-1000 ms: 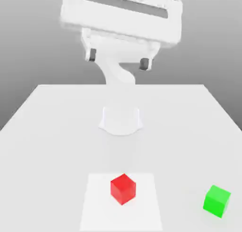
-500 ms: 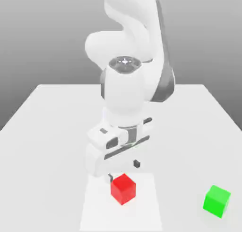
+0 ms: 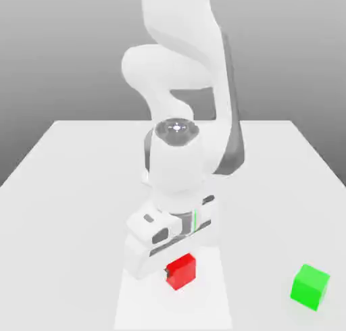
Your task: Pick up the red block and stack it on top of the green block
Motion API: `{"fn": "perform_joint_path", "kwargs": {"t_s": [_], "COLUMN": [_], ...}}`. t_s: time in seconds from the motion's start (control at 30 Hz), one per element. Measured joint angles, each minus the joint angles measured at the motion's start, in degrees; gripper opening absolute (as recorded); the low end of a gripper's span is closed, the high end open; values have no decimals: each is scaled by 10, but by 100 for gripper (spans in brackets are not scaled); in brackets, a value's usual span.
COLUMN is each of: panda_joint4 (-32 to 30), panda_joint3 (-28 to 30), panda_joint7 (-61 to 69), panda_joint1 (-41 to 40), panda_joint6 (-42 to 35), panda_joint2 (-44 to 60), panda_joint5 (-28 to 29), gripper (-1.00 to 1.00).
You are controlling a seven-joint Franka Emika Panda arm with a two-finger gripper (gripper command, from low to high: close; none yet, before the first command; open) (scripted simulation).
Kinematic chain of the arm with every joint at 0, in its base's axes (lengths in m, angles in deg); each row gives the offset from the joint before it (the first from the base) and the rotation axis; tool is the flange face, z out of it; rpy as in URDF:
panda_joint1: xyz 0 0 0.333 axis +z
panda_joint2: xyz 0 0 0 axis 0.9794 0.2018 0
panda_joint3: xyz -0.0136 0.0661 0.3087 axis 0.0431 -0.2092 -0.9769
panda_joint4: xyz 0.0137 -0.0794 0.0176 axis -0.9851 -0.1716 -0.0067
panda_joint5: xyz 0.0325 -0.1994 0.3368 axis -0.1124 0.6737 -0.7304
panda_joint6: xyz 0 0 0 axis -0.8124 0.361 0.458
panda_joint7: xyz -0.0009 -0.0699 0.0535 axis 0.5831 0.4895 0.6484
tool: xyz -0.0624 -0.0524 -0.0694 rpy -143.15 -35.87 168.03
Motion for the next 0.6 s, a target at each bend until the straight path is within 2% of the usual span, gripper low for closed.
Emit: {"fn": "perform_joint_path", "kwargs": {"t_s": [0.2,0.6], "panda_joint4": [-11,130], "panda_joint3": [-5,-82], "panda_joint7": [-5,-252], "panda_joint1": [2,160], "panda_joint6": [-75,-174], "panda_joint2": [-83,-39], "panda_joint5": [2,18], "gripper": [-100,-100]}}
